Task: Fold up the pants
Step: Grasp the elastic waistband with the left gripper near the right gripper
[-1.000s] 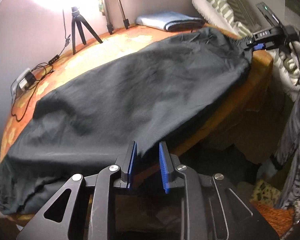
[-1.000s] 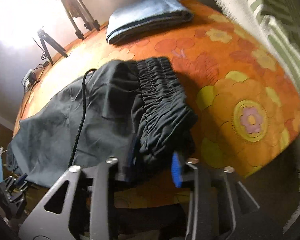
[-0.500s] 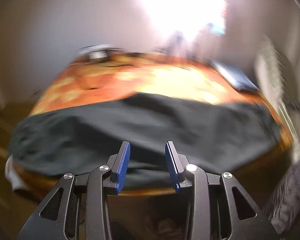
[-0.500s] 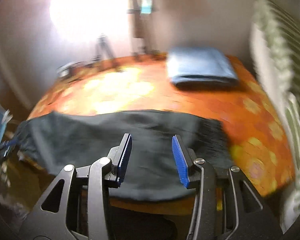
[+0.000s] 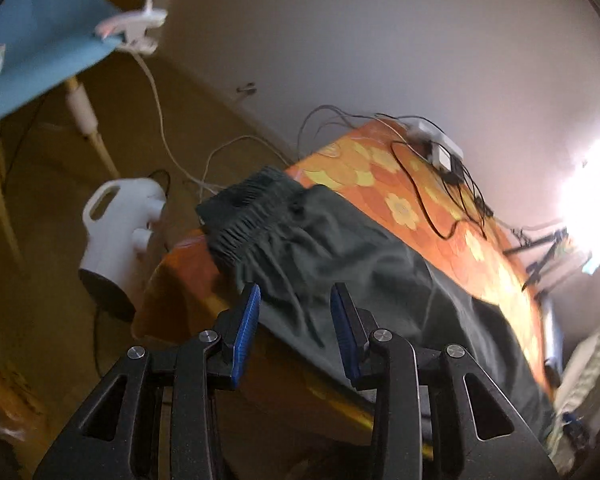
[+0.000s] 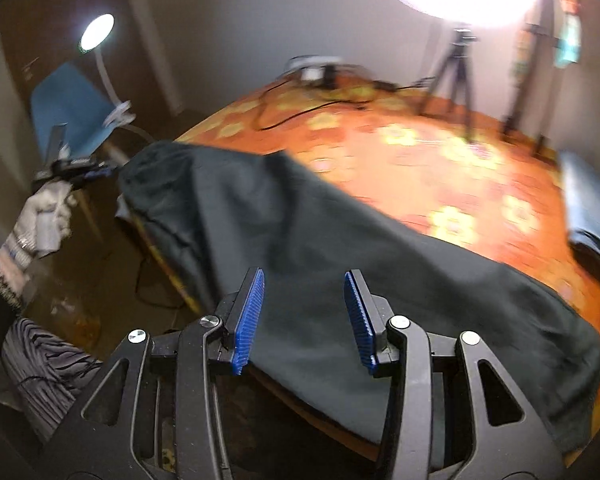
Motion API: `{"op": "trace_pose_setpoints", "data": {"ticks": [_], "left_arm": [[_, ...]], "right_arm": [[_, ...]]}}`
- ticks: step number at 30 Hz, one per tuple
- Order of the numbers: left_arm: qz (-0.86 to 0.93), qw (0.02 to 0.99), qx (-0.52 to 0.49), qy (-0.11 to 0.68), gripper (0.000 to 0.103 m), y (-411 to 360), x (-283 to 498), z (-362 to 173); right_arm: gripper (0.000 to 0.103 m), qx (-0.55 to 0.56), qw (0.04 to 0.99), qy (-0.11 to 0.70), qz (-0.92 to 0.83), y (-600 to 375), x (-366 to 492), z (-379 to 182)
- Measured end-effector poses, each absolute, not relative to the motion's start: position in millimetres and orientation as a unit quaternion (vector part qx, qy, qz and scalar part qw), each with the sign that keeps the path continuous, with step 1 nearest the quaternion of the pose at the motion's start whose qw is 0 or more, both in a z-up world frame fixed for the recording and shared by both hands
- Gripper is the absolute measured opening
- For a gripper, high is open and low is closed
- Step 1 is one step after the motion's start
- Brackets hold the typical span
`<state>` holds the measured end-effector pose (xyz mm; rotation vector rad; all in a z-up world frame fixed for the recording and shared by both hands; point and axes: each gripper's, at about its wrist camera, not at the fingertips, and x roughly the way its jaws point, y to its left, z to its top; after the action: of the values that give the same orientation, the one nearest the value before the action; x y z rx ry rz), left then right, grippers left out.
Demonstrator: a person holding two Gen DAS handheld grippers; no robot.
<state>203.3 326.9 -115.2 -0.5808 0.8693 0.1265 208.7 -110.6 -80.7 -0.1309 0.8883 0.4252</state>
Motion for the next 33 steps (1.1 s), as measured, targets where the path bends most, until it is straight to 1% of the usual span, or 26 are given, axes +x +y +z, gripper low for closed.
{"op": "trace_pose_setpoints", "data": {"ticks": [3,7,9,11,16,19,23,27,33], "left_arm": [[0.071,0.856,-0.279,0.429,0.035,335.7,209.9,-128.6],[0.069,0.838,-0.308,0.444,0.035,346.7,214.3,-147.0],[0.069,0.836,-0.316,0.442,0.035,352.3,215.9,-151.4],[0.071,0.833,-0.325,0.442,0.035,355.7,218.6,-156.9],[0.063,0.828,-0.338,0.442,0.035,357.8,224.9,-163.8],[0.068,0.833,-0.331,0.437,0.035,359.1,226.9,-161.3],[0.082,0.834,-0.328,0.436,0.035,364.8,228.8,-161.3],[0.089,0.829,-0.340,0.434,0.035,373.3,224.4,-164.6],[0.069,0.826,-0.355,0.433,0.035,370.2,229.4,-166.5]], "right_arm": [[0.044,-0.071,0.867,0.435,0.233,-76.9,234.0,-82.1],[0.044,-0.101,0.859,0.421,0.272,-25.3,268.4,-77.9],[0.047,-0.101,0.848,0.424,0.302,8.1,293.6,-78.6],[0.053,-0.096,0.836,0.428,0.329,41.2,321.3,-79.8],[0.054,-0.110,0.809,0.433,0.383,135.1,384.3,-92.9],[0.054,-0.133,0.787,0.438,0.415,193.8,409.1,-112.6],[0.054,-0.137,0.766,0.468,0.418,255.2,441.3,-156.4],[0.054,-0.123,0.737,0.506,0.431,291.2,463.6,-192.7],[0.054,-0.142,0.726,0.509,0.440,316.4,470.3,-208.7]]}}
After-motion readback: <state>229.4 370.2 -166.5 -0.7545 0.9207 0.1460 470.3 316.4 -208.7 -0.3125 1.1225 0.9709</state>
